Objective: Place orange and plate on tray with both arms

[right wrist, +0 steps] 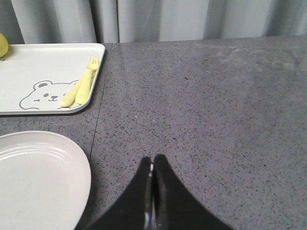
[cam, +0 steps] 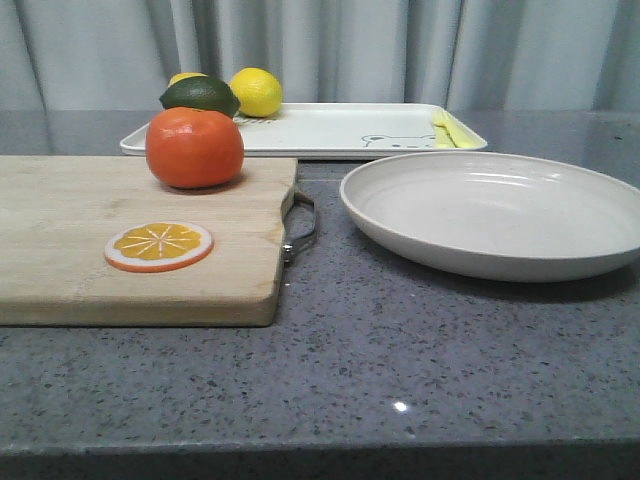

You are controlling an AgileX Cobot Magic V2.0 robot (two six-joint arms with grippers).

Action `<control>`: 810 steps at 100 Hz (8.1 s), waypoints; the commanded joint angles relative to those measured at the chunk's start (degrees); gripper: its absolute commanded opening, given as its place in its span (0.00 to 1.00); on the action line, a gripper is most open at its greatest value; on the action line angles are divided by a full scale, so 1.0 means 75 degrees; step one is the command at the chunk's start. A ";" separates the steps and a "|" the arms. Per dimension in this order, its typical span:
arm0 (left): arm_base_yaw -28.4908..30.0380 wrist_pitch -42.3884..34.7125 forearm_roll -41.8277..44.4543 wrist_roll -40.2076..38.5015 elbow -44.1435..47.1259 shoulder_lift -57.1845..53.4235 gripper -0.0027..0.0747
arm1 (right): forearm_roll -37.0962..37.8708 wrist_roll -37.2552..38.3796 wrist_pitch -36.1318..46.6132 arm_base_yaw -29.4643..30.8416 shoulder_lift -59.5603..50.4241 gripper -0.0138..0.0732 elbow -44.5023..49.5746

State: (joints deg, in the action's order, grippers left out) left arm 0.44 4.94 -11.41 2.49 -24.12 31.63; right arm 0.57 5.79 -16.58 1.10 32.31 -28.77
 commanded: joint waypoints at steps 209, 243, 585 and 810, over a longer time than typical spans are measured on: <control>-0.3249 0.4834 -0.0954 0.0404 -0.7669 0.7873 0.74 | -0.0015 -0.0053 0.0698 0.0033 0.0181 0.09 -0.0302; -0.3249 0.5301 -0.0971 0.0404 -0.7971 0.8282 0.74 | -0.0015 -0.0053 0.0691 0.0033 0.0181 0.09 -0.0302; -0.6327 0.5359 -0.0976 0.0404 -1.0538 1.0563 0.74 | -0.0015 -0.0053 0.0509 0.0033 0.0181 0.09 -0.0302; -0.4493 0.3299 -0.0411 -0.0266 -0.2160 0.1327 0.01 | -0.0015 -0.0053 0.0320 0.0033 0.0181 0.09 -0.0302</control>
State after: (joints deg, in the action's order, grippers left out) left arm -33.34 33.92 -14.02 1.01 -41.22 45.39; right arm 0.53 5.79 -17.87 1.10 33.22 -28.90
